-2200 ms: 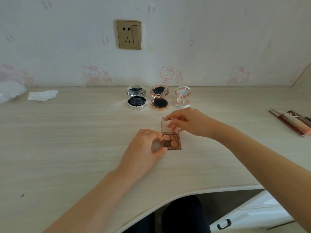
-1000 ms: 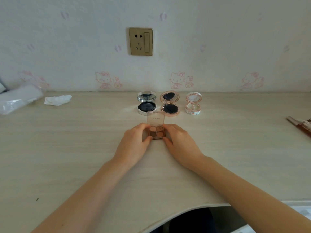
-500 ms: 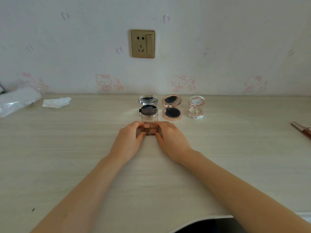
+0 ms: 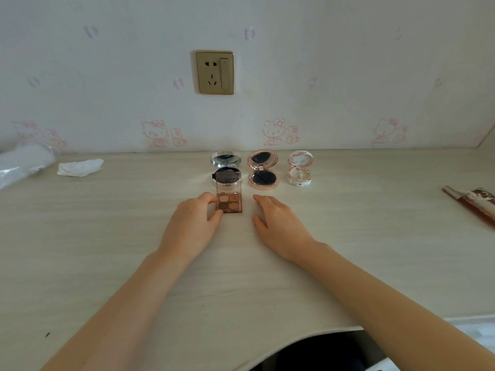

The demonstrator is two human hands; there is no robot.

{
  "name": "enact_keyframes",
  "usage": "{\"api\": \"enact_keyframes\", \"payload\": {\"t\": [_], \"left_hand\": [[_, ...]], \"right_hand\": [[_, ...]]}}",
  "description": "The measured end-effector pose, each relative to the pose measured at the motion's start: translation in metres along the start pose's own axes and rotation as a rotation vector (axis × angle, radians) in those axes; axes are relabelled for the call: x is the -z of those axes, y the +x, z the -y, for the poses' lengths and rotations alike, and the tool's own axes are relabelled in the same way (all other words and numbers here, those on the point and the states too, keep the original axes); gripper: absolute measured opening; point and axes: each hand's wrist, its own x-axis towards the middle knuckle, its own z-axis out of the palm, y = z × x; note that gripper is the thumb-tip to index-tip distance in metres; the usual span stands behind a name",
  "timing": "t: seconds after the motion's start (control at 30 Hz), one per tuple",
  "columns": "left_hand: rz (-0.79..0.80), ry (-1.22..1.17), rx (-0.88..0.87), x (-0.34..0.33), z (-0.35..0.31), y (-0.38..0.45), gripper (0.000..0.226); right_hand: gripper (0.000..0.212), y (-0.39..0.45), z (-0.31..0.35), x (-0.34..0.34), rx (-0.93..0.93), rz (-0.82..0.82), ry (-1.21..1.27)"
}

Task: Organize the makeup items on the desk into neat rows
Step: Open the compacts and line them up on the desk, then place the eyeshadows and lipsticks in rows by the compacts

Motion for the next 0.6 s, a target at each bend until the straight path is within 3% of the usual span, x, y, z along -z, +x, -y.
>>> {"api": "enact_keyframes", "payload": {"t": [0.17,0.6], "left_hand": [[-0.045,0.023,-0.121,-0.005,-0.028,-0.010,0.022],[0.177,0.005,-0.455,-0.093,-0.159,-0.023,0.039]], "right_hand": [[0.047,-0.028,-0.027,0.025,-0.013,-0.032,-0.075],[0.045,-0.126,-0.141,0.121,-0.168,-0.165,-0.371]]}}
